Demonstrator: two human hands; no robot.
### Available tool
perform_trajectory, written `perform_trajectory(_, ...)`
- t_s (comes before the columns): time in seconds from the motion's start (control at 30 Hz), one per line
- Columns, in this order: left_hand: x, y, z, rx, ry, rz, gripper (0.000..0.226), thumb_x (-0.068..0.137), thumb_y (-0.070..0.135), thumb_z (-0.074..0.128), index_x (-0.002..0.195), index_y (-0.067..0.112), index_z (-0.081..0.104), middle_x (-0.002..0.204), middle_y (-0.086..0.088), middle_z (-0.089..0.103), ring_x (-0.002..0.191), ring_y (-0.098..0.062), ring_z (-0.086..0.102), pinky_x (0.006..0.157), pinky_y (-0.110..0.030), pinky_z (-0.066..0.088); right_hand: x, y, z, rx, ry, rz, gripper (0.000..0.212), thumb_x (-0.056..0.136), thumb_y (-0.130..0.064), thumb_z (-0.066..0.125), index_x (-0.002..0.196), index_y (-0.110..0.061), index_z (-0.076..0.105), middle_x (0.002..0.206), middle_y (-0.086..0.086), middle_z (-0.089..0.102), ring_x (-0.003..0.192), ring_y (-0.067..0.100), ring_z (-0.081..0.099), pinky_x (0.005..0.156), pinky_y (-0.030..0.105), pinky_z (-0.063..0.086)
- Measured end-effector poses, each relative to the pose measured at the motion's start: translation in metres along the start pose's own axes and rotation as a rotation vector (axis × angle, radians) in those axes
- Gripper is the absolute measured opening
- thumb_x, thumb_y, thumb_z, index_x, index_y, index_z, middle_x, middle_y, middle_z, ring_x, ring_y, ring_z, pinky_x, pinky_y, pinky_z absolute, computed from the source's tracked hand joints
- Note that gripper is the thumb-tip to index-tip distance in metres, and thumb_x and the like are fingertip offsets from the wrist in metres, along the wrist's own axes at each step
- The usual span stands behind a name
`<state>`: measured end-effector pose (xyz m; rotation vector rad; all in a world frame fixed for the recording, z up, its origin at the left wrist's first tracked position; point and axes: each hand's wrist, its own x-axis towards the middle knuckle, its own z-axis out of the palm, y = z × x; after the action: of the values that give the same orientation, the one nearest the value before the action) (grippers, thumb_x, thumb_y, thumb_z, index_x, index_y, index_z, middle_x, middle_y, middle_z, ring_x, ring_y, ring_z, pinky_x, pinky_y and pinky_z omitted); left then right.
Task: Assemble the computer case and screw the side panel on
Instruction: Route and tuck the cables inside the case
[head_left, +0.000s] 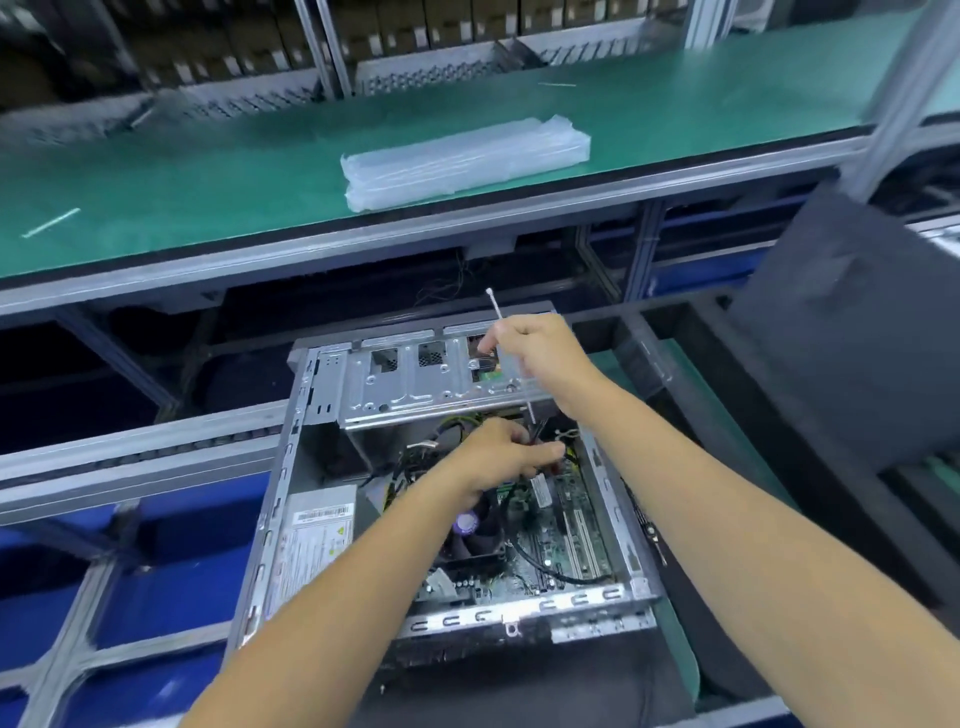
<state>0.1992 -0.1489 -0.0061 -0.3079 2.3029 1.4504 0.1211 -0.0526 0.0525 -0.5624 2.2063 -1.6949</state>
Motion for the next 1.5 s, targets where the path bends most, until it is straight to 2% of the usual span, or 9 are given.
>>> perform_trajectory(0.07,0.005,-0.005,0.007,-0.194,0.002,-0.036,0.032,0.083,0.024,0.070,0.070,0.013,0.043,0.083,-0.009,0.062,0.066,-0.011,0.060,0.068,-0.029,0.041,-0.006,0.002,-0.006,0.003,0.046,-0.017,0.034,0.103,-0.017,0.049,0.077,-0.018,0.070,0.044,-0.017,0.051,0.042,-0.002,0.045,0.047,0.010,0.035)
perform_trajectory(0.17,0.005,-0.011,0.006,-0.458,-0.086,-0.028,0.022,0.087,0.000,0.059,0.070,0.011,0.051,0.087,-0.012,0.071,0.077,-0.017,0.067,0.068,-0.025,0.049,-0.014,0.013,-0.016,0.012,0.062,-0.003,0.024,0.096,-0.010,0.059,0.078,0.000,0.071,0.056,0.003,0.062,0.041,0.011,0.043,0.046,0.023,0.039)
perform_trajectory(0.4,0.005,-0.026,-0.012,-0.789,-0.154,-0.071,0.027,0.084,-0.011,0.044,0.104,-0.003,0.060,0.086,-0.016,0.071,0.084,-0.026,0.070,0.070,-0.030,0.058,-0.026,0.035,-0.021,-0.137,0.021,0.156,0.021,0.089,-0.004,0.058,0.072,0.000,0.069,0.067,0.012,0.072,0.046,0.013,0.057,0.047,0.025,0.049)
perform_trajectory(0.53,0.008,-0.032,-0.016,-0.840,-0.159,-0.062,0.038,0.081,-0.015,0.035,0.106,-0.005,0.063,0.096,-0.021,0.071,0.091,-0.030,0.070,0.072,-0.034,0.057,-0.040,0.035,-0.014,-0.448,0.098,0.029,0.024,0.094,-0.009,0.048,0.077,0.002,0.061,0.075,0.015,0.068,0.062,0.021,0.058,0.056,0.040,0.048)
perform_trajectory(0.67,0.013,-0.037,-0.011,-0.810,-0.113,-0.064,0.030,0.088,-0.017,0.042,0.102,-0.004,0.065,0.104,-0.019,0.069,0.096,-0.024,0.067,0.074,-0.029,0.057,-0.057,0.032,-0.008,-0.971,0.151,-0.079,0.017,0.097,-0.013,0.043,0.091,-0.009,0.057,0.083,0.014,0.065,0.076,0.035,0.061,0.059,0.033,0.034)
perform_trajectory(0.83,0.016,-0.037,-0.003,-0.610,-0.150,-0.033,0.032,0.088,-0.015,0.041,0.095,0.006,0.065,0.081,-0.004,0.070,0.067,-0.006,0.063,0.054,-0.012,0.049,-0.071,0.026,0.012,-1.251,-0.003,-0.018,0.020,0.097,-0.013,0.048,0.110,-0.010,0.062,0.110,0.012,0.063,0.098,0.030,0.065,0.067,0.033,0.035)
perform_trajectory(1.2,0.028,-0.043,0.002,-0.471,-0.234,0.012,0.066,0.077,-0.016,0.034,0.097,0.033,0.073,0.084,0.003,0.068,0.079,-0.008,0.059,0.065,-0.018,0.043,-0.064,0.032,0.030,-1.325,-0.184,0.131,0.033,0.097,-0.009,0.059,0.129,-0.004,0.053,0.128,0.018,0.046,0.110,0.024,0.056,0.073,0.028,0.045)
perform_trajectory(1.37,0.026,-0.041,0.006,-0.529,-0.229,0.005,0.061,0.078,-0.016,0.032,0.099,0.025,0.072,0.080,0.006,0.071,0.067,-0.005,0.064,0.053,-0.013,0.045,-0.060,0.028,0.028,-1.049,-0.101,0.270,0.012,0.090,-0.005,0.067,0.093,-0.009,0.056,0.109,0.014,0.064,0.099,0.025,0.065,0.066,0.028,0.044)
perform_trajectory(1.5,0.025,-0.039,0.006,-0.612,-0.219,0.004,0.063,0.079,-0.017,0.032,0.119,0.023,0.060,0.084,0.005,0.071,0.068,-0.006,0.066,0.053,-0.016,0.047,-0.059,0.022,0.027,-0.850,-0.020,0.378,0.025,0.093,-0.005,0.062,0.079,-0.010,0.042,0.100,0.012,0.062,0.089,0.027,0.064,0.064,0.031,0.050)
